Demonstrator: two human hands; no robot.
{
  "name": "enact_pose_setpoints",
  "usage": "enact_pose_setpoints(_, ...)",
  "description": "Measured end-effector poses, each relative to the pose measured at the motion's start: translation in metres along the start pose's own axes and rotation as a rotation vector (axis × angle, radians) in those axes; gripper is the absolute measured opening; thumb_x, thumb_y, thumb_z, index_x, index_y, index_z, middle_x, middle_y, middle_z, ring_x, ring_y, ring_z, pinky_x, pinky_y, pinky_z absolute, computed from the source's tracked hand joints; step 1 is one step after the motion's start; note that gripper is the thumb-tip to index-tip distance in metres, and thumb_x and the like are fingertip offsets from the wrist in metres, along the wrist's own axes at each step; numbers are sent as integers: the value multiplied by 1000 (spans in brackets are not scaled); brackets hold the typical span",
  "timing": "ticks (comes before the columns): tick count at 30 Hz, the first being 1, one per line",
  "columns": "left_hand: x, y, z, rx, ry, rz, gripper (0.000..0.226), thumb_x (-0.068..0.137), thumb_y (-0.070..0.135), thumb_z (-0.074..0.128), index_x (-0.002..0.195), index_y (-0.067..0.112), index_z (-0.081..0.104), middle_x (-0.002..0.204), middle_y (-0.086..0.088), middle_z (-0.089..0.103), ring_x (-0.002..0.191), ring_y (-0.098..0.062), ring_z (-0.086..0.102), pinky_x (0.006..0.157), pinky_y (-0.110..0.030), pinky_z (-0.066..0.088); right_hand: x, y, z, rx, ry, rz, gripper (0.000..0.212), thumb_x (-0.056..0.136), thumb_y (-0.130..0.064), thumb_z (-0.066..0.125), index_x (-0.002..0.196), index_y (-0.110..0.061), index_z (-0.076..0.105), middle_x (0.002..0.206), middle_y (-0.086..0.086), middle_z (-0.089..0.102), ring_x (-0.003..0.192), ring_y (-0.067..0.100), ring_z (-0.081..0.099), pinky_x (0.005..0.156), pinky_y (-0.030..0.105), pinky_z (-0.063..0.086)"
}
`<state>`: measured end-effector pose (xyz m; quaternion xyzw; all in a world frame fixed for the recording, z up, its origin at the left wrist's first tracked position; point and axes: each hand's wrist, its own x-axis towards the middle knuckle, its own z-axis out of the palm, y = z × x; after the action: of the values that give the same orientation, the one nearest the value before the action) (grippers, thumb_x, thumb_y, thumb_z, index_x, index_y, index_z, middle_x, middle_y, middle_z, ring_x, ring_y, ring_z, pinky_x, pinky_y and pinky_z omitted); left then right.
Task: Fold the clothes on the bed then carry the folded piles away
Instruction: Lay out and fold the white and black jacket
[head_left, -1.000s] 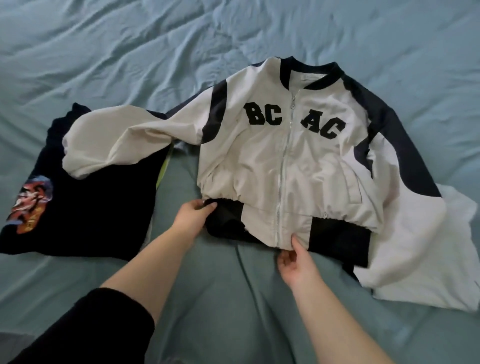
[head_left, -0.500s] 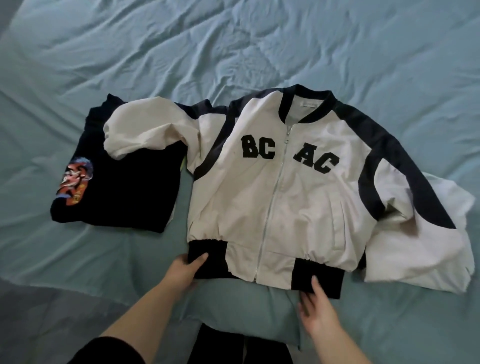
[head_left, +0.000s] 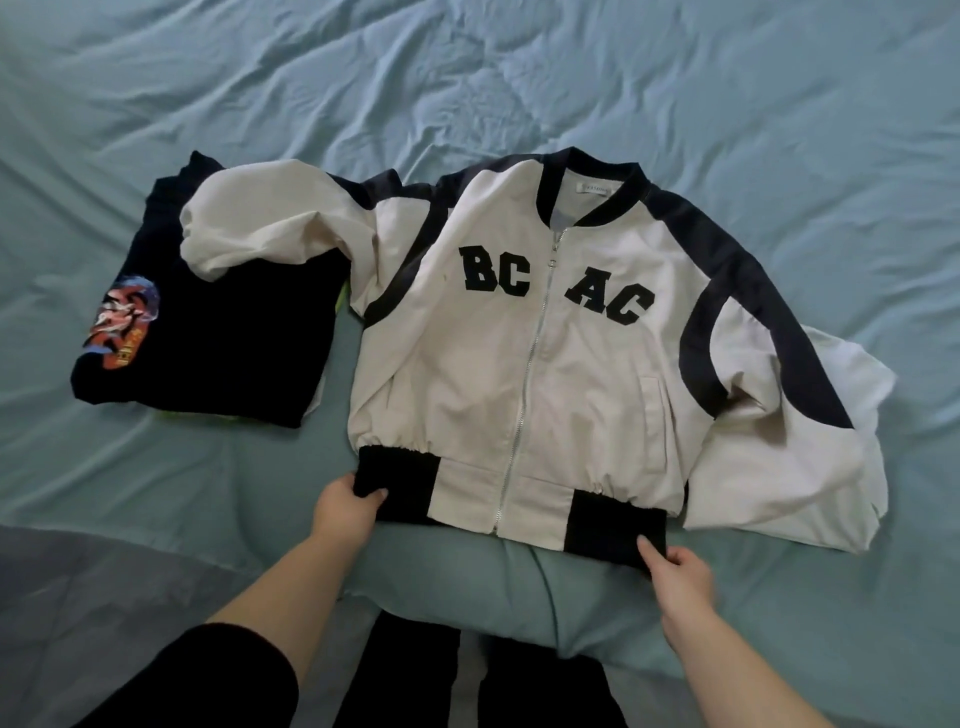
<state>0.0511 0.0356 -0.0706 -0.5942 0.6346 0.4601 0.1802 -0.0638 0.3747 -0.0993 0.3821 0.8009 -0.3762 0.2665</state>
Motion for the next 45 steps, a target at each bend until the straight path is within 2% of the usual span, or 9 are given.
enact_pose_setpoints(7,-52,21,71,330,293,28,103,79,34,67,152,21,-5,156,-17,16,140,-35,24,112,-50,24,27,-33,-44,246,97,-17,48,82,-34,74,115,-5,55,102,9,61,91,26,58,69,32,43)
enact_pose_setpoints(12,-93,53,164,538,114,147,105,81,43,60,149,28,-18,159,-10,-17,147,-31,-11,116,-50,3,58,-72,-72,383,-14,94,47,80,-16,75,122,-5,55,121,12,62,109,32,60,100,48,47)
enact_pose_setpoints(20,-179,138,294,533,-350,829,105,71,57,62,147,46,-10,160,10,-6,147,-11,-6,119,-42,1,59,-110,-141,347,-173,-147,13,80,-6,65,83,-17,59,79,0,71,67,15,67,59,24,51)
enact_pose_setpoints(24,-222,193,327,-193,-603,484,37,88,31,55,124,36,57,113,14,67,107,-6,60,87,-17,48,63,-123,-203,321,-290,-289,26,81,-51,66,96,-31,68,97,-6,75,89,6,70,79,30,50)
enact_pose_setpoints(27,-246,222,349,-529,-725,129,22,91,18,57,111,23,64,94,3,69,92,-16,64,76,-27,57,81,-120,-244,390,-243,-139,50,79,-76,46,112,-42,60,114,-12,66,105,4,59,90,38,41)
enact_pose_setpoints(31,-273,250,370,-860,-931,-121,24,90,4,57,112,10,63,86,-10,62,71,-14,62,57,-26,55,92,-113,-272,572,-712,99,54,76,-75,49,103,-36,75,110,-7,72,102,10,68,98,52,44)
enact_pose_setpoints(37,-269,265,386,-142,-687,434,43,86,27,67,127,31,52,121,0,55,91,-9,56,78,-13,46,137,-154,-313,562,-46,-201,17,89,-23,67,105,-22,62,106,3,69,89,17,65,78,41,52)
enact_pose_setpoints(41,-234,256,383,558,-28,904,88,85,40,59,150,39,1,159,-3,5,147,-23,6,119,-43,11,168,-166,-373,197,322,-595,11,91,-22,62,100,-23,55,99,2,66,89,19,59,79,31,45)
enact_pose_setpoints(45,-185,248,394,861,-27,921,110,80,59,60,137,48,-34,155,-1,-32,142,-32,-29,109,-61,-14,208,-160,-419,93,352,-670,3,92,-23,60,94,-23,58,86,-4,64,81,17,58,74,32,44)
